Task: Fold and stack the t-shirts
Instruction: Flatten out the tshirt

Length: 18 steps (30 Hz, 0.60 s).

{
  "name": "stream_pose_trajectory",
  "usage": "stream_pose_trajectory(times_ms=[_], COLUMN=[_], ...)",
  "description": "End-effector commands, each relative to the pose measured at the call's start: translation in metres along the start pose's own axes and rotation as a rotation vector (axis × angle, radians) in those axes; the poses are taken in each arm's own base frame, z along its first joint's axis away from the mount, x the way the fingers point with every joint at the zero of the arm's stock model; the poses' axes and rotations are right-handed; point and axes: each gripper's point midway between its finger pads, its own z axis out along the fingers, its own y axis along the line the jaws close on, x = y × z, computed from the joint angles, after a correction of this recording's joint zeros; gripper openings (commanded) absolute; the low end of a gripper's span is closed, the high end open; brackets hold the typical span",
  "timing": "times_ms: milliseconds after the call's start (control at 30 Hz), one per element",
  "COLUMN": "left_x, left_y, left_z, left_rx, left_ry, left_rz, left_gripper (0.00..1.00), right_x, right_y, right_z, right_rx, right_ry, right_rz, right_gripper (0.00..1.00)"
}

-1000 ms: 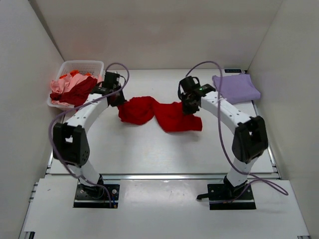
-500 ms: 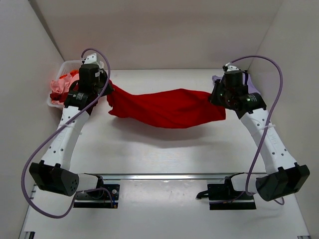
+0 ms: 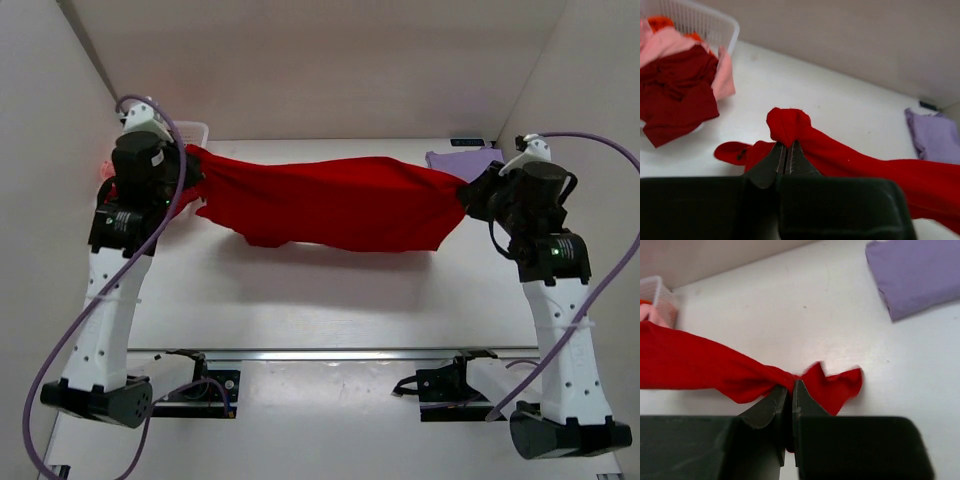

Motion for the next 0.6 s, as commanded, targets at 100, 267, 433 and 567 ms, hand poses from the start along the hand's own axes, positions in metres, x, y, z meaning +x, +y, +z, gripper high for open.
stream_pose_trajectory(times_ms=[100, 267, 433, 567], left_x=[-0.072, -0.094, -0.094, -0.047], left_y=[-0.009, -0.017, -0.027, -0.039], left_z=[-0.068, -0.092, -0.078, -0.011], left_rx=[0.044, 0.072, 0.106, 0.135], left_ry=[-0.240, -0.300, -0.270, -0.079], left_rz=[-0.021, -0.020, -0.021, 0.030], left_gripper=[0.00, 0.00, 0.00, 0.00], right_x=[-0.038, -0.058, -0.074, -0.049], right_y=[0.008, 0.010, 0.023, 0.030], right_z=[-0.031, -0.051, -0.055, -0.003], right_rx=[-0.070, -0.076, -0.125, -0.151], right_ry=[-0.155, -0.218, -0.218, -0.081], right_rz=[-0.018, -0.029, -0.034, -0.054], right_gripper=[0.00, 0.01, 0.00, 0.00])
